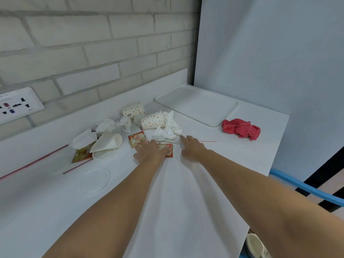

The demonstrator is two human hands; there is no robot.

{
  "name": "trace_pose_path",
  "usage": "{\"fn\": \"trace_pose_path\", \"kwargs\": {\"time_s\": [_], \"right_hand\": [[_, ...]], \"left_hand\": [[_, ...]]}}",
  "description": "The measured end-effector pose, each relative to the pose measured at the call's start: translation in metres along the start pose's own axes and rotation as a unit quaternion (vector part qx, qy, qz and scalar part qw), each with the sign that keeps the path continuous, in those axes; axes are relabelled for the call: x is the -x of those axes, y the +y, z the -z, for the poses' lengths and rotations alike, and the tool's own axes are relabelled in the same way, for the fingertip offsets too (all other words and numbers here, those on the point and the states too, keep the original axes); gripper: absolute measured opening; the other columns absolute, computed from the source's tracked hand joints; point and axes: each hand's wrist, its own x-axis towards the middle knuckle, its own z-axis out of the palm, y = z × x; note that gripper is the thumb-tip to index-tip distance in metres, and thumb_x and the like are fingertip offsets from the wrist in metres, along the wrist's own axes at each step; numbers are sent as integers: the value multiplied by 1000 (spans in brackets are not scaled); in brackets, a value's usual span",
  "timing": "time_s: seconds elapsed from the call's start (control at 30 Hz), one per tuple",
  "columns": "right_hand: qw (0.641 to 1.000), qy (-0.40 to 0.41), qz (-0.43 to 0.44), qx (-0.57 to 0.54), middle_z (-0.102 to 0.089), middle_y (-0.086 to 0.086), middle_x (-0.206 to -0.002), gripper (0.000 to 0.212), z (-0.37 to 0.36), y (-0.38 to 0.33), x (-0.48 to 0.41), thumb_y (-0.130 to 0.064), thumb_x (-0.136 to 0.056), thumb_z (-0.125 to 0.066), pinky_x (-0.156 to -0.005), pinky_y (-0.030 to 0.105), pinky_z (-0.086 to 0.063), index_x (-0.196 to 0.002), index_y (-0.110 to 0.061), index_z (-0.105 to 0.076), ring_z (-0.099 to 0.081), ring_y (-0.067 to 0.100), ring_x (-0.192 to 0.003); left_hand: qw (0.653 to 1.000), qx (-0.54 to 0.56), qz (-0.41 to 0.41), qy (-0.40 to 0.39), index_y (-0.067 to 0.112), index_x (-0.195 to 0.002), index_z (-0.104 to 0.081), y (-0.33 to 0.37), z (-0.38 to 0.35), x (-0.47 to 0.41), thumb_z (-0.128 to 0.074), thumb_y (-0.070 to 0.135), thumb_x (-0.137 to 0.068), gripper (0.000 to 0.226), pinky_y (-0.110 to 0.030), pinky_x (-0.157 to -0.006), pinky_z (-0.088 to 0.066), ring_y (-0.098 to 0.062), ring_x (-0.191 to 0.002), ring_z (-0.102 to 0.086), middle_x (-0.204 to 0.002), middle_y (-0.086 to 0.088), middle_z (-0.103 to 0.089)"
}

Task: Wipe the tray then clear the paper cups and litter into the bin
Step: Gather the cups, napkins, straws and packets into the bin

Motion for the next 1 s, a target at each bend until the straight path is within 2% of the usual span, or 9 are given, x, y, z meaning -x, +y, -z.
{"fn": "trace_pose_path", "kwargs": {"time_s": [0.17, 0.3, 0.5, 0.57, 0.63, 0.7, 0.8, 0.9, 1.0], "right_hand": [[994, 75, 28, 68, -45, 8, -127, 35, -1, 3, -4, -8, -95, -40, -90, 35, -43, -129, -12, -47, -44, 26, -120], [994, 67, 19, 84, -50, 8, -124, 29, 7, -2, -1, -5, -93, -44, -88, 31, -44, -119, -7, -55, -49, 24, -117], [998, -4, 13, 64, -55, 15, -123, 28, 15, -14, 16, -2, -91, -42, -75, 27, -41, -117, -1, -53, -56, 29, -110], [999, -11, 20, 37, -53, 16, -123, 21, 19, -15, 22, 0, -91, -41, -69, 26, -38, -108, -5, -51, -54, 27, -100], [1000, -2, 26, -2, -52, 17, -122, 13, 27, -12, 26, 2, -90, -40, -55, 22, -33, -97, -9, -42, -46, 23, -88], [999, 5, 31, -33, -52, 18, -114, 16, 35, -5, 29, 3, -89, -37, -50, 20, -28, -96, -11, -35, -42, 23, -85], [999, -20, 18, -44, -49, 12, -95, 17, 37, 12, 35, 1, -90, -34, -57, 26, -33, -102, -11, -32, -43, 25, -85], [997, -71, -12, -2, -51, 17, -118, 31, 27, 29, 42, -7, -92, -35, -76, 34, -37, -123, -6, -36, -44, 26, -92], [994, -39, -9, 101, -43, 11, -128, 38, 18, 34, 45, -17, -90, -43, -92, 38, -35, -127, -10, -41, -41, 29, -116]], "left_hand": [[999, 9, 26, -19, 17, -118, -52, -2, 6, -7, -71, 53, -71, 62, -45, -103, -36, -30, -128, -32, -133, -9, -42], [995, 53, 65, -56, 14, -132, -38, -7, 5, -13, -78, 52, -64, 87, -44, -102, -37, -30, -126, -37, -132, -9, -47], [992, 70, 62, -82, 8, -117, -50, 2, 4, -6, -76, 35, -73, 58, -33, -90, -48, -25, -110, -55, -116, -7, -59], [991, 77, 62, -89, 6, -116, -50, 3, 4, -2, -72, 30, -77, 52, -31, -85, -48, -24, -107, -57, -113, -8, -59], [989, 93, 66, -96, 3, -117, -50, 2, 6, 0, -69, 25, -80, 46, -26, -69, -46, -23, -97, -57, -101, -8, -58], [984, 119, 76, -107, 1, -116, -52, 1, 10, 2, -69, 19, -81, 43, -22, -56, -40, -22, -87, -55, -90, -7, -55], [981, 129, 83, -118, -2, -118, -52, -2, 15, 4, -71, 18, -81, 46, -26, -66, -42, -25, -95, -59, -105, -13, -60], [979, 138, 88, -118, -2, -118, -52, -6, 17, 9, -71, 18, -81, 46, -27, -67, -42, -25, -94, -59, -109, -15, -61], [974, 168, 94, -120, -2, -114, -54, -11, 15, 13, -72, 16, -80, 41, -25, -62, -41, -23, -87, -57, -105, -15, -62]]}}
